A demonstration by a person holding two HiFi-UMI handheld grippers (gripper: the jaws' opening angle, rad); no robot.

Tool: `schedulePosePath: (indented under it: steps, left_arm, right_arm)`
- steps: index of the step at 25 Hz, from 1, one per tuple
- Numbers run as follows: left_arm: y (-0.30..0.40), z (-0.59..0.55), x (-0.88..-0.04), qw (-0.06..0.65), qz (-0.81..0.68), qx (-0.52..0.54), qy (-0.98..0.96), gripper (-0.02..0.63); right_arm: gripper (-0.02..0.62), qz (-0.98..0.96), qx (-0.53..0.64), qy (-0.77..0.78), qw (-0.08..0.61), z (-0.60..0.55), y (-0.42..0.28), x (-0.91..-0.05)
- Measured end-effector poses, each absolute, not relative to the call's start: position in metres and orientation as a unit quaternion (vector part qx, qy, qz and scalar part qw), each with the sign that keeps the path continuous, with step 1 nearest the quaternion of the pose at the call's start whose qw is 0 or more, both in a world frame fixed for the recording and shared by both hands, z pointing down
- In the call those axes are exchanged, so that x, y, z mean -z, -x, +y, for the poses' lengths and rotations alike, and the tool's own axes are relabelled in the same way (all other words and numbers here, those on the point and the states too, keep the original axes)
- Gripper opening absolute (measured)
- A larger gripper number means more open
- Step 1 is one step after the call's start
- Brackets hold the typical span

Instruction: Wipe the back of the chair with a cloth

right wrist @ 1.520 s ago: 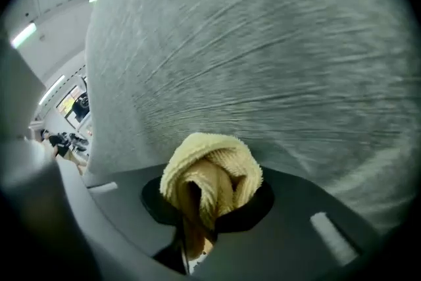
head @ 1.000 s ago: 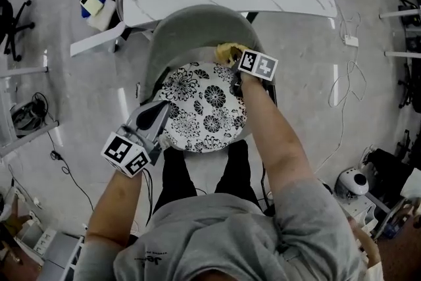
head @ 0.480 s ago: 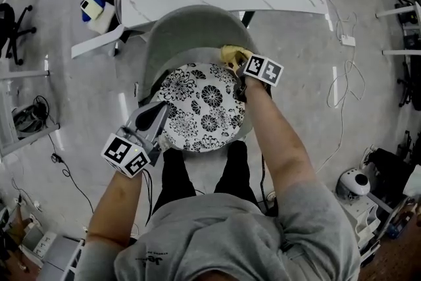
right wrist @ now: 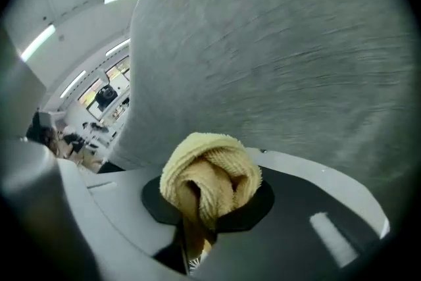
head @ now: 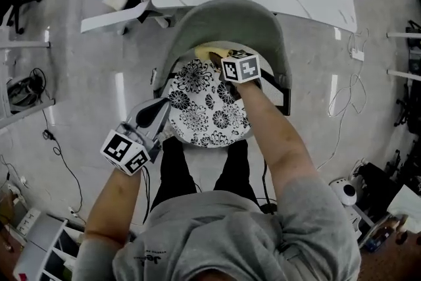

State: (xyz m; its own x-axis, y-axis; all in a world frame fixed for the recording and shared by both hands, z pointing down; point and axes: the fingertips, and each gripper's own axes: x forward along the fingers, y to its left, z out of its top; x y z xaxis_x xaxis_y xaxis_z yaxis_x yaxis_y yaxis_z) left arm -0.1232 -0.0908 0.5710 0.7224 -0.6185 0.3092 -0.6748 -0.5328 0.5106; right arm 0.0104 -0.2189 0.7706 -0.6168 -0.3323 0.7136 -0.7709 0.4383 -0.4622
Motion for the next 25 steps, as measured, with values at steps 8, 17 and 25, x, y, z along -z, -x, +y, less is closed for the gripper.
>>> schedulePosePath:
  steps: [8, 17, 25]
  left_arm:
    - [0.179, -0.086, -0.589, 0.321, -0.394, -0.043, -0.86, 0.058]
    - [0.207, -0.092, -0.6, 0.334, -0.411, -0.036, -0.848, 0.058]
    - [0.191, -0.101, -0.604, 0.338, -0.399, -0.051, -0.851, 0.058]
  right_arm:
    - [0.058, -0.831, -0.312, -0.22, 0.404, -0.185, 0.103, -0.824]
    - [0.06, -0.826, -0.252, -0.284, 0.417, -0.215, 0.097, -0.844]
    - [0.061, -0.761, -0.32, -0.431, 0.365, -0.264, 0.012, -0.848]
